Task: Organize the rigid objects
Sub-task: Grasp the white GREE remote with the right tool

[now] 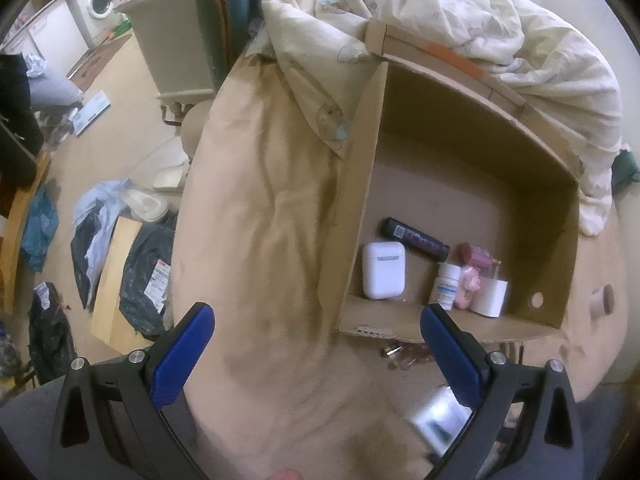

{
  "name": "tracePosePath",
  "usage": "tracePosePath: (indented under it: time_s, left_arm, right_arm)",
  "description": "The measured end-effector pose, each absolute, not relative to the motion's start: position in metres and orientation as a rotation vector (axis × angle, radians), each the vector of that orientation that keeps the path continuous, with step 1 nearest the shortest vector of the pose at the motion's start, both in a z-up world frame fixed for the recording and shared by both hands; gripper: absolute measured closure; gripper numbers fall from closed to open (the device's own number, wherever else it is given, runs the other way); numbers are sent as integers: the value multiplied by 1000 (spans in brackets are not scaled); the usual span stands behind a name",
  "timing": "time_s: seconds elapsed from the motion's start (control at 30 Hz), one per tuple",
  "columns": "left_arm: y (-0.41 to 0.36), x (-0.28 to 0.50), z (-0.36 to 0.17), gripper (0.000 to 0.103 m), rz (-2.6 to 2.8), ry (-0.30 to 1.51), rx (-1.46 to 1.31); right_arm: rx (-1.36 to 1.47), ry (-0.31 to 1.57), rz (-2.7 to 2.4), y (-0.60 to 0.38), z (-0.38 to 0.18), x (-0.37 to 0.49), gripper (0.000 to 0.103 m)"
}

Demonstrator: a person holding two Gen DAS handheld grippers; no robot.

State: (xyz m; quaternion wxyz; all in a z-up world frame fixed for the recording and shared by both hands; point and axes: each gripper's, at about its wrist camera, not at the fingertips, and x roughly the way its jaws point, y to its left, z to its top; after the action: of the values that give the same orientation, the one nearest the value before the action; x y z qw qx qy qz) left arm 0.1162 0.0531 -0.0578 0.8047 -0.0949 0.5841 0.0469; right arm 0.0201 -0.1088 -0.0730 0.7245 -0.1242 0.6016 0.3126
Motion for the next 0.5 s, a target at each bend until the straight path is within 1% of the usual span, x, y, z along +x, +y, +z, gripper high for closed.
tracePosePath:
  time_s: [0.1, 0.27, 0.4, 0.5]
  left_arm:
    - [51, 115, -62, 1, 117, 1253, -170]
    - [46, 111, -69, 1, 138, 1263, -107]
    - [36, 102, -71, 1, 151, 1272, -88]
    - [20, 88, -76, 1, 127, 1292, -140]
  right_arm:
    - [-190, 1253, 655, -141, -48, 14, 57]
    - [-119, 1060, 535, -191, -10, 19, 57]
    - [0, 956, 460, -234, 0, 33, 57]
    - [103, 920, 459, -250, -2, 40, 57]
